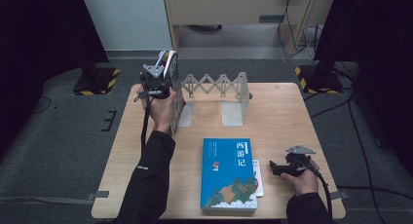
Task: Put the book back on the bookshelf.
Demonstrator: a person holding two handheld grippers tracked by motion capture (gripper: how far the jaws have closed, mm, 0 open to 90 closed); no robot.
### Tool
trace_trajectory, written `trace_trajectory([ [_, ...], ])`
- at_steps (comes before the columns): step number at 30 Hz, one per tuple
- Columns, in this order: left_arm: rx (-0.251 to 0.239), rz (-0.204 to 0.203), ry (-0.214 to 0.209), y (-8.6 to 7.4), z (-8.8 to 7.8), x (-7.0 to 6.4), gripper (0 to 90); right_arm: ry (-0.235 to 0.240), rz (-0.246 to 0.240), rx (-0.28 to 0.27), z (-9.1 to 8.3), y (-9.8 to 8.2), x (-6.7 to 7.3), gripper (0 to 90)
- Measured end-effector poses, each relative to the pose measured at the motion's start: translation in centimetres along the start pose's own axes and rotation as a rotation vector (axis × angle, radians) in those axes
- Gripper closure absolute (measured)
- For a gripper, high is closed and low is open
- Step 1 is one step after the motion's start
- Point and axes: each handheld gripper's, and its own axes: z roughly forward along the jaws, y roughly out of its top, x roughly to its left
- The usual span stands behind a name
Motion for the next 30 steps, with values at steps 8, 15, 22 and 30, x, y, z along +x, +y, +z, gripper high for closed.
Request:
trace_trajectory([
  [8, 0.076, -0.004, -0.019, 0.0, -0.7, 0.6, 80.3, -0.001, 0.0, -0.002, 0.0, 0.0, 0.0, 3.1],
  [15, 0.113, 0.027, -0.018, -0.3, -1.2, 0.5, 79.5, -0.001, 0.002, -0.001, 0.0, 0.0, 0.0, 3.2],
  [22, 0.091, 0.034, -0.029, -0.9, -1.4, 1.0, 72.9, -0.001, 0.002, -0.001, 0.0, 0.0, 0.0, 3.2],
  [30, 0.039, 0.005, -0.092, -1.4, -2.4, 1.2, 61.8, -0.001, 0.002, -0.001, 0.0, 0.0, 0.0, 3.2],
])
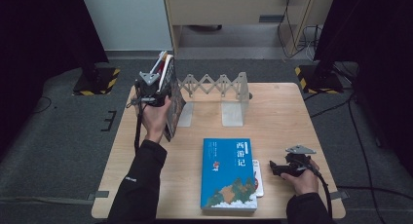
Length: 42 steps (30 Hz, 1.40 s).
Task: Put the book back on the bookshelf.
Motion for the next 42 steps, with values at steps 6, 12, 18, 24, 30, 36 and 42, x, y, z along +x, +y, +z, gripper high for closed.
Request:
trace_trajectory([
  [6, -0.064, -0.015, -0.055, -0.3, -1.3, 0.1, 53.0, 0.0, 0.001, 0.0, 0.0, 0.0, 0.0, 3.2],
  [12, -0.128, -0.015, -0.158, -1.0, -2.0, 0.7, 45.7, 0.0, 0.0, 0.0, 0.0, 0.0, 0.0, 3.2],
  [18, -0.163, 0.004, -0.163, -1.5, -3.3, 1.0, 40.3, 0.0, 0.0, 0.0, 0.0, 0.0, 0.0, 3.2],
  [24, -0.188, 0.005, -0.173, -2.1, -4.8, 1.7, 38.4, -0.001, 0.0, 0.0, 0.0, 0.0, 0.0, 3.1],
  [30, -0.2, 0.004, -0.197, -2.6, -5.9, 2.1, 37.1, -0.001, 0.001, 0.0, 0.0, 0.0, 0.0, 3.1],
  [36, -0.211, 0.009, -0.21, -3.6, -7.2, 2.6, 35.1, -0.001, 0.001, 0.0, 0.0, 0.0, 0.0, 3.1],
  [42, -0.192, 0.028, -0.215, -4.9, -8.2, 3.1, 33.7, -0.001, 0.002, 0.0, 0.0, 0.0, 0.0, 3.1],
])
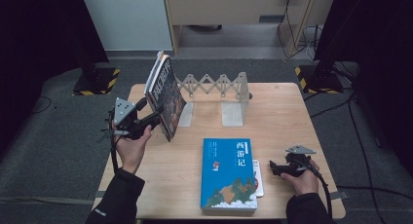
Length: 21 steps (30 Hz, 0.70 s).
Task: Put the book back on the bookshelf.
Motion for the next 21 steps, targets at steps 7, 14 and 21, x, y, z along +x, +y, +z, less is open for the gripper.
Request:
trace_trajectory([
  [7, 0.033, 0.011, -0.009, -1.4, -0.8, -0.1, 32.6, 0.001, -0.001, 0.0, 0.0, 0.0, 0.0, 2.8],
  [14, 0.082, -0.011, -0.045, -3.9, -0.8, -0.5, 31.9, 0.007, -0.003, 0.005, 0.0, 0.0, 0.0, 1.7],
  [21, 0.122, -0.027, -0.064, -5.2, -0.6, -0.7, 31.2, 0.012, -0.006, 0.006, 0.0, 0.0, 0.0, 1.4],
])
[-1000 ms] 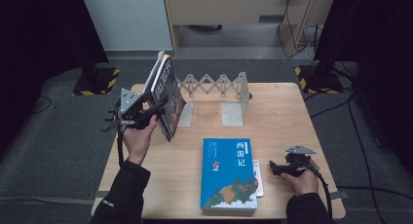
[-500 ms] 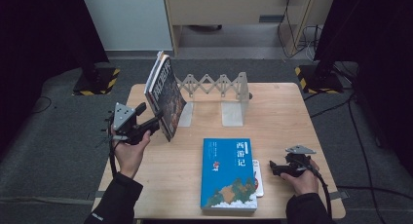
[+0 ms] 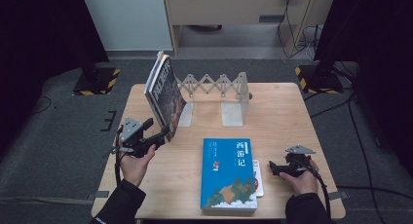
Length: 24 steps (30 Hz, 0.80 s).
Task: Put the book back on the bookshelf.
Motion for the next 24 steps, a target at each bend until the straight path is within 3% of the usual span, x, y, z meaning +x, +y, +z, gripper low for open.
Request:
trace_trajectory([
  [4, 0.031, -0.012, -0.015, -1.0, 0.1, -0.2, 30.8, 0.0, 0.001, 0.001, 0.0, 0.0, 0.0, 1.4],
  [12, 0.105, 0.016, -0.042, -3.0, 1.1, -1.0, 30.0, -0.001, -0.003, 0.001, 0.1, 0.0, 0.0, 0.6],
  [15, 0.144, 0.018, -0.074, -3.9, 1.7, -1.6, 30.0, -0.002, 0.001, 0.001, 0.0, 0.0, 0.1, 1.5],
  [21, 0.204, 0.046, -0.11, -5.1, 2.6, -2.5, 29.7, -0.016, 0.015, 0.017, -0.5, 0.2, -0.1, 12.3],
  [24, 0.211, 0.052, -0.119, -5.4, 2.8, -2.8, 29.4, -0.022, 0.022, 0.028, -0.8, 0.4, -0.1, 16.3],
])
